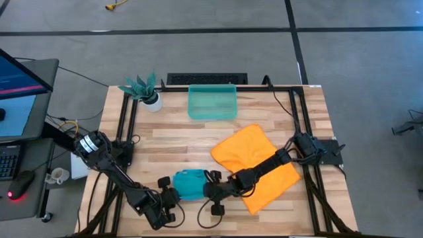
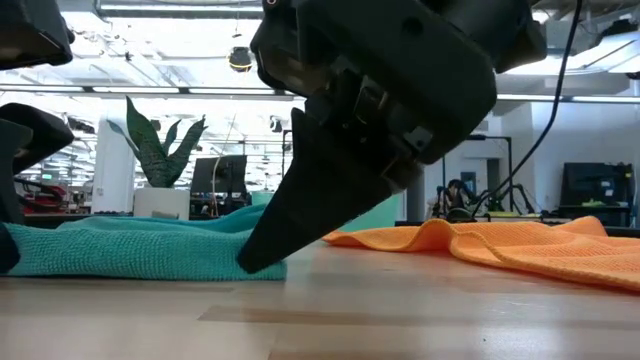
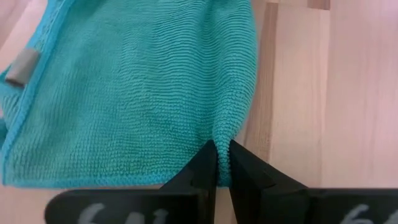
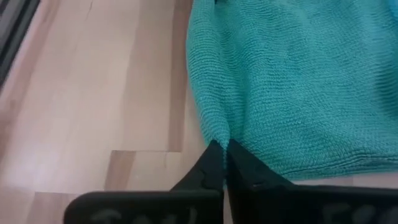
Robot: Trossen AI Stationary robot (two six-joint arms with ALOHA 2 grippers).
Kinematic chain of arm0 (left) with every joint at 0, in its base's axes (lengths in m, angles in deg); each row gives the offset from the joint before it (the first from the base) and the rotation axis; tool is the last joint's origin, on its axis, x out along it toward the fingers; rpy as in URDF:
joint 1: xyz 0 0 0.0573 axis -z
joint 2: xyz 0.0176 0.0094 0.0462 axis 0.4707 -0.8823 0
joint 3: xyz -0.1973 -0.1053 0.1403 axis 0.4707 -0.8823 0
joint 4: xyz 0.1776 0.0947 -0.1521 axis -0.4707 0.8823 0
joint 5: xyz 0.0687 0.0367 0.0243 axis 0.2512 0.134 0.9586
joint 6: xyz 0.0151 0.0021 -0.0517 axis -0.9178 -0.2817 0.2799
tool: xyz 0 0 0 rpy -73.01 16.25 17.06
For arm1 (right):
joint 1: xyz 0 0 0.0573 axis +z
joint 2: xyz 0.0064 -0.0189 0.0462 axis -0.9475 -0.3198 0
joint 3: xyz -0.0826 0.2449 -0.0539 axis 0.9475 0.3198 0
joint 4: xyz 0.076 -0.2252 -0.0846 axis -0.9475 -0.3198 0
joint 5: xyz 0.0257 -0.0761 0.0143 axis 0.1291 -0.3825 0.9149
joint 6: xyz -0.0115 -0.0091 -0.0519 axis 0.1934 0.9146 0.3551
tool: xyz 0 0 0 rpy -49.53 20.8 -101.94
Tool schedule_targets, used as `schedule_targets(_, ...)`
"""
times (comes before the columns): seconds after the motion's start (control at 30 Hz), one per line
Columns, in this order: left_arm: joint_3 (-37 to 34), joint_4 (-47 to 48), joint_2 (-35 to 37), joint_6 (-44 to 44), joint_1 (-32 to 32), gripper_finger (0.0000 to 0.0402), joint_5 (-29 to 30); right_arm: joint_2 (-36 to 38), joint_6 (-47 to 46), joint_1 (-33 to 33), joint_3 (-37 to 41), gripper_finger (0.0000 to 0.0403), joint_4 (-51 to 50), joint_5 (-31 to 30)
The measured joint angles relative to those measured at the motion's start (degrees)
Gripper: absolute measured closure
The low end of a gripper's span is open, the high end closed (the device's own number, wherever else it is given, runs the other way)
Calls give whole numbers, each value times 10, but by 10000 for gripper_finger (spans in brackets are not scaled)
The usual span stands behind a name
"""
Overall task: Roll microfiber towels into tight, uniform cylinder then place into a basket
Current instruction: Roll the blue microfiber cloth
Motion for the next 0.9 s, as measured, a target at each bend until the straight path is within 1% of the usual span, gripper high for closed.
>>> schedule_targets(0.1,0,-2,1,19,0,381,-11,0,-16,5,0,376,0,1)
schedule_targets(0.2,2,-5,1,39,0,381,-25,-1,-16,12,0,387,10,20)
schedule_targets(0.3,13,-2,1,47,-1,381,-51,-2,-26,18,1,395,26,40)
schedule_targets(0.47,38,5,0,44,-2,381,-105,-4,-62,20,2,385,47,68)
schedule_targets(0.57,56,44,0,63,-8,381,-137,-4,-103,20,2,391,56,90)
schedule_targets(0.7,79,108,0,94,-18,381,-168,-4,-156,14,2,397,91,140)
schedule_targets(0.8,100,149,0,95,-24,381,-190,-4,-184,12,2,392,109,162)
schedule_targets(0.9,122,172,0,90,-29,381,-210,-4,-224,8,1,389,107,182)
